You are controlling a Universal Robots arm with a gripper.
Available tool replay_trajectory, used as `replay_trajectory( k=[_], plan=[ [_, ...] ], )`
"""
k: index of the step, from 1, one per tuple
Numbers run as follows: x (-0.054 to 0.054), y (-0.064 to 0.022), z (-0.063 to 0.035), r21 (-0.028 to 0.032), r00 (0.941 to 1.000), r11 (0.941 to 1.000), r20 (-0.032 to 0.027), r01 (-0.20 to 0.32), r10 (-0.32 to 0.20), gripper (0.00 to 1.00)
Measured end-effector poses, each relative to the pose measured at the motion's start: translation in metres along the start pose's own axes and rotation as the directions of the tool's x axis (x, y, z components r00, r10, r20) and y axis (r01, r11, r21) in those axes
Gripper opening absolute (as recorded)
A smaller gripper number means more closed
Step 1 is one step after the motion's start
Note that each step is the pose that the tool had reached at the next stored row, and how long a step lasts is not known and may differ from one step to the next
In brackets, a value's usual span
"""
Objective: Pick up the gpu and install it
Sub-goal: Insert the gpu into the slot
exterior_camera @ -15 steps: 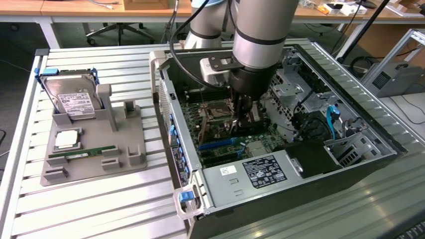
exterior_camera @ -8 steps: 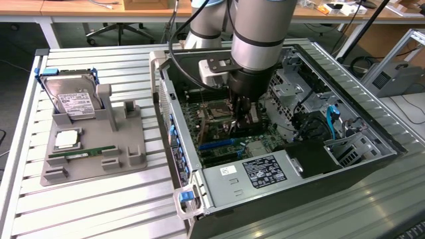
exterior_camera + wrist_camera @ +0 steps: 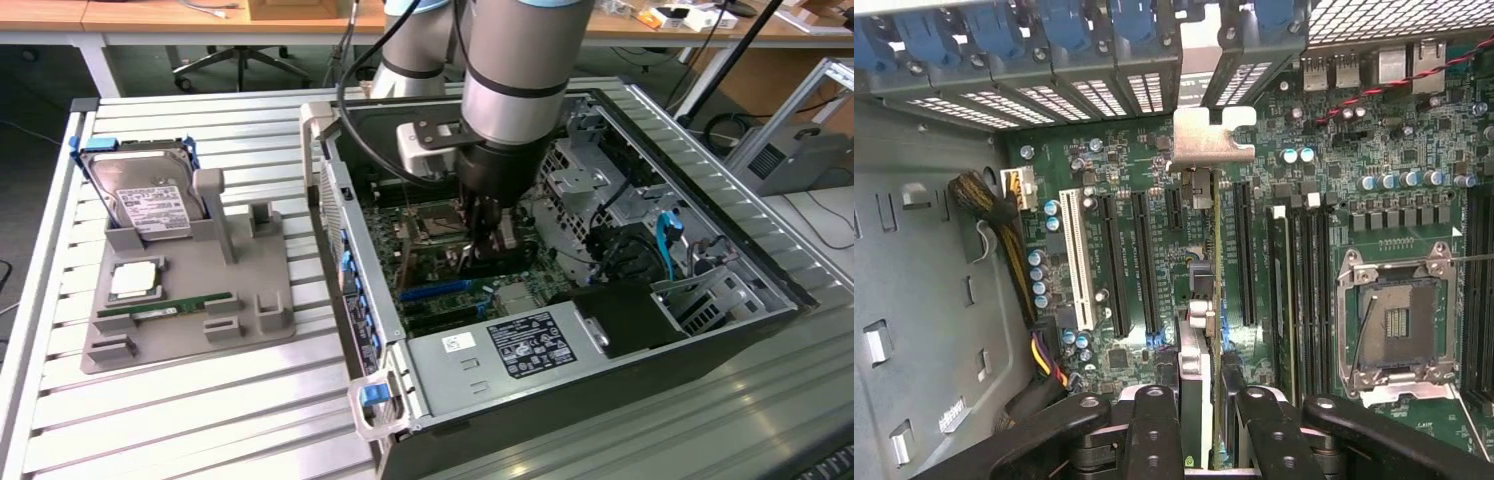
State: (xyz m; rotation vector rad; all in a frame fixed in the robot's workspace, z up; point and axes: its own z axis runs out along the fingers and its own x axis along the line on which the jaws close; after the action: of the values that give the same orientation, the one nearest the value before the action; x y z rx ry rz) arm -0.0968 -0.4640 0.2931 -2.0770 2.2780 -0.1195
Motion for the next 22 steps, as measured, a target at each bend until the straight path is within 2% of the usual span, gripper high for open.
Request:
replay_trajectory(
  k=[4,11,22],
  plan=[
    [0.000,0.0018,0.0007,0.0000,1.0000,1.0000,0.0003,0.000,0.000,0.27],
    [0.001,0.0096,0.0008,-0.0002,1.0000,1.0000,0.0015,0.000,0.000,0.27],
    [0.001,0.0149,0.0011,0.0000,1.0000,1.0000,0.0023,0.006,-0.006,0.27]
  ],
)
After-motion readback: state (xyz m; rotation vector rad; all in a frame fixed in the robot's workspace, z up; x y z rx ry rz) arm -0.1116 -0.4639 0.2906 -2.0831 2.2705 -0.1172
